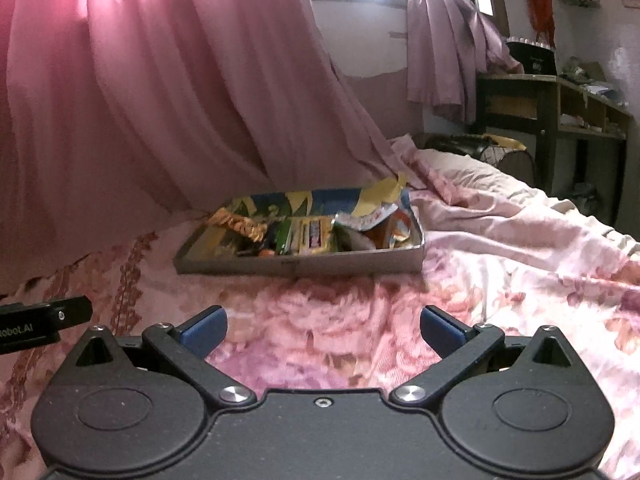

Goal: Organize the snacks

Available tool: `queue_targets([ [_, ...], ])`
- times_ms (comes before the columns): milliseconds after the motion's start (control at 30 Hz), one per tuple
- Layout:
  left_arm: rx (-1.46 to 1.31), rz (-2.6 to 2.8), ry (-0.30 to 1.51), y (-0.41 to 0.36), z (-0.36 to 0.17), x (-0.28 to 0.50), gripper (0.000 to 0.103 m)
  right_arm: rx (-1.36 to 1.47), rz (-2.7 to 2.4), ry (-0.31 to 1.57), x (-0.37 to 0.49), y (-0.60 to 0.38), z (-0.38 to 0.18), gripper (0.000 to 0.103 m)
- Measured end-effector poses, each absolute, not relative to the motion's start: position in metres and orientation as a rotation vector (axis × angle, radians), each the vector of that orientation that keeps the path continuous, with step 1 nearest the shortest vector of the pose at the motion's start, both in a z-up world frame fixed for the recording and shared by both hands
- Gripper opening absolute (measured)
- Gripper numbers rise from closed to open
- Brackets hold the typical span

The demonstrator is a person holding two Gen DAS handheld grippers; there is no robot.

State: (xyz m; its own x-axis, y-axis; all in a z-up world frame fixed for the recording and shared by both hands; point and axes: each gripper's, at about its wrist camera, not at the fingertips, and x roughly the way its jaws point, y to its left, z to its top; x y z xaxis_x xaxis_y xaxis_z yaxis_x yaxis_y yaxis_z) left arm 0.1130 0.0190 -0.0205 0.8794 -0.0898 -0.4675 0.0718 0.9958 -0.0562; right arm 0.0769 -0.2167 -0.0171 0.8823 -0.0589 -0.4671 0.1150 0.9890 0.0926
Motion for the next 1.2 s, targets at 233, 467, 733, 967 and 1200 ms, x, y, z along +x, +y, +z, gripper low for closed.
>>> queue_targets([
  [233, -0.036, -0.119, 0.507, 0.018, -0.028, 0.103, 0.103, 0.080, -0.113, 0.466, 0.064, -0.209, -0.020, 0.102],
  [467, -0.033, -0.128, 0.511, 0.017, -0.031, 0.099, 0.103, 0.104, -0.143, 0.446, 0.058, -0.214, -0.020, 0.102],
  [733, -0.032, -0.122, 0.515, 0.017, -0.032, 0.096, 0.103, 0.079, -0.136, 0.451, 0.057, -0.210, -0.020, 0.102],
  [967, -0.023, -0.115, 0.526, 0.017, -0.034, 0.097, 0.103, 0.069, -0.129, 0.457, 0.059, -0.209, -0.021, 0.102],
  [1200, -0.027, -0.110, 0.527, 0.018, -0.033, 0.098, 0.103, 0.064, -0.124, 0.461, 0.060, -0.207, -0.022, 0.102],
])
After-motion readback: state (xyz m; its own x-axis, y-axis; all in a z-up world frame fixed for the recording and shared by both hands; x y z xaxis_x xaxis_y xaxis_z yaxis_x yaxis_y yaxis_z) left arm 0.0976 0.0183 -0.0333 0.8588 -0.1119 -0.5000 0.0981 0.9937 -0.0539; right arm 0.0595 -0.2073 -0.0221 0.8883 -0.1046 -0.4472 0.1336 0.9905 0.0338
